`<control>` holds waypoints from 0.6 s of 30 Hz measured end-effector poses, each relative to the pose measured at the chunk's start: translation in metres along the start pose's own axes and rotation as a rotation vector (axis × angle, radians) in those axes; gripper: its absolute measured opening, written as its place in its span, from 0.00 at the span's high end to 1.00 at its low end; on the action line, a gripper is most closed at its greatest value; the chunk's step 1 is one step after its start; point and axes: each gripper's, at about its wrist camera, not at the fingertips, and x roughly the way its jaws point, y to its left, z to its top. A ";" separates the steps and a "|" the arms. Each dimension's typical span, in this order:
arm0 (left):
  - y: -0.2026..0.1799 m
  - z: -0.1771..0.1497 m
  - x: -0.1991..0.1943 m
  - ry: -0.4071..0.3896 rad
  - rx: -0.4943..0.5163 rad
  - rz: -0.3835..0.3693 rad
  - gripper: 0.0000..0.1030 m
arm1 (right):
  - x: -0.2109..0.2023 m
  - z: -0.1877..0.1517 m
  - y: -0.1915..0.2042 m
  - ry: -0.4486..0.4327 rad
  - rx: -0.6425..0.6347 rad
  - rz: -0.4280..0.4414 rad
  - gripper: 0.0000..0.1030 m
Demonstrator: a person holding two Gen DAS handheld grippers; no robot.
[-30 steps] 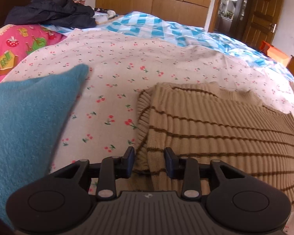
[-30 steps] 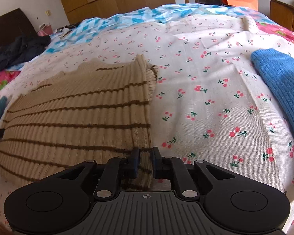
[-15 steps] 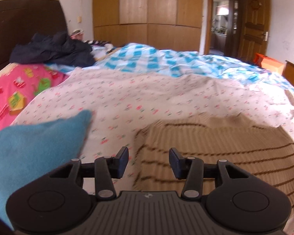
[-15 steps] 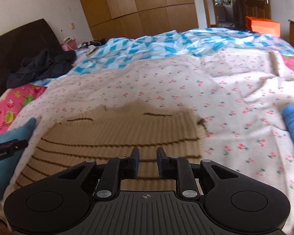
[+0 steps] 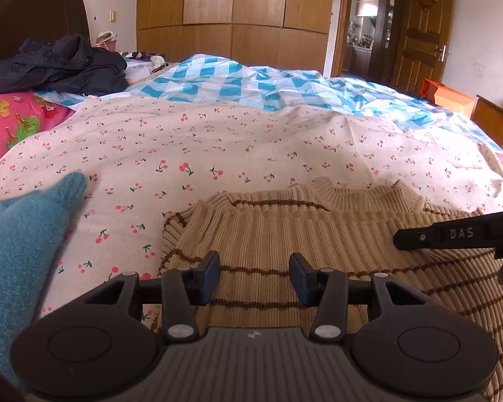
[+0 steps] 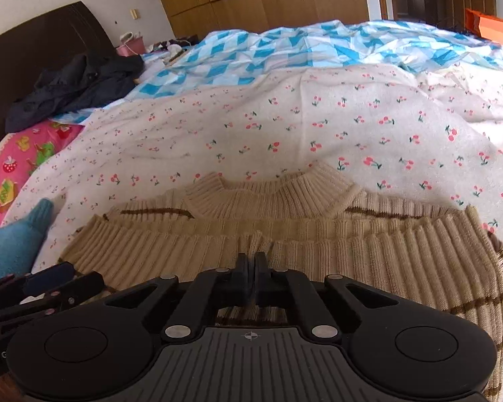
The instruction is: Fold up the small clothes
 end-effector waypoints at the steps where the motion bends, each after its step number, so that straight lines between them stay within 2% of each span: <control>1: 0.000 0.001 -0.002 -0.012 -0.005 -0.001 0.51 | -0.005 0.003 0.001 -0.023 0.001 0.006 0.97; 6: 0.004 0.010 -0.014 -0.089 -0.037 0.001 0.51 | -0.015 0.027 0.000 -0.127 0.073 0.020 0.97; 9: 0.005 0.008 -0.006 -0.074 -0.019 0.031 0.51 | 0.012 0.024 -0.007 -0.081 0.108 -0.022 0.97; 12: 0.008 -0.005 0.004 -0.033 0.011 0.073 0.51 | 0.033 0.010 -0.009 -0.038 0.075 -0.059 0.97; 15: 0.007 -0.013 0.006 -0.029 0.080 0.114 0.50 | 0.033 0.007 -0.009 -0.042 0.073 -0.058 0.97; 18: 0.012 -0.016 0.010 -0.019 0.056 0.109 0.47 | 0.034 0.011 -0.007 -0.016 0.034 -0.054 0.95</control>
